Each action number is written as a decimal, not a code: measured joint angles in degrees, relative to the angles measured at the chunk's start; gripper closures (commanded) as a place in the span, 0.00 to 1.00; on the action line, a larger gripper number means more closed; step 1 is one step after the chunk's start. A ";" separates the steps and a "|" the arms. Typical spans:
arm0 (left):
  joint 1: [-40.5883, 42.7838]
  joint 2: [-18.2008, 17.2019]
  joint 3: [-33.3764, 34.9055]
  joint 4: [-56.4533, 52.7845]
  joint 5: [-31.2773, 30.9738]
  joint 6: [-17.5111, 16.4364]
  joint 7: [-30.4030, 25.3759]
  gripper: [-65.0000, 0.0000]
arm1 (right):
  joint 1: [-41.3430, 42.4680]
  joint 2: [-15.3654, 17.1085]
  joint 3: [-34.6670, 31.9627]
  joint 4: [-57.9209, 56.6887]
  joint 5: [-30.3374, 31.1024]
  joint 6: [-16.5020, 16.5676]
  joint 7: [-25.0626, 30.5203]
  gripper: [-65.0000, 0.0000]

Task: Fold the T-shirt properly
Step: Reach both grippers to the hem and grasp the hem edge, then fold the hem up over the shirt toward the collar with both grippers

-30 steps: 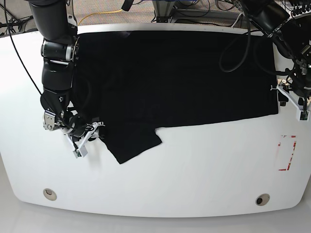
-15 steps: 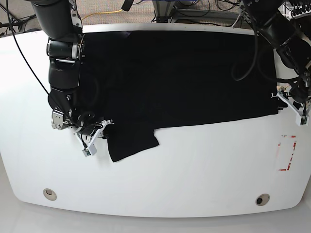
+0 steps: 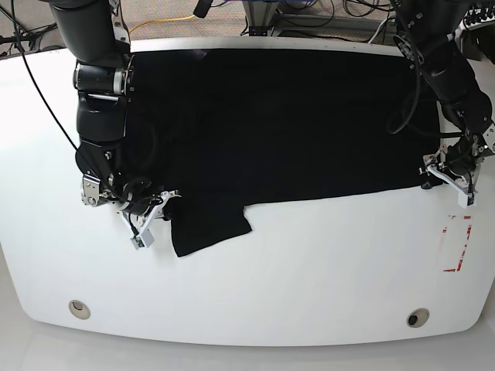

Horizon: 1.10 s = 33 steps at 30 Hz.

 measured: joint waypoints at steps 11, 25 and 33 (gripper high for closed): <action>0.42 0.04 0.00 -0.02 -0.22 -0.17 0.11 0.98 | 0.00 0.00 0.09 0.00 0.02 0.00 0.00 0.94; 0.57 0.74 0.13 4.83 0.37 -0.44 2.16 0.99 | -1.38 0.00 -0.02 13.40 -1.11 0.00 -10.21 1.00; 0.63 2.08 -0.13 10.95 0.24 -4.98 7.08 0.99 | -4.35 0.22 0.02 28.48 -0.96 0.02 -17.70 1.00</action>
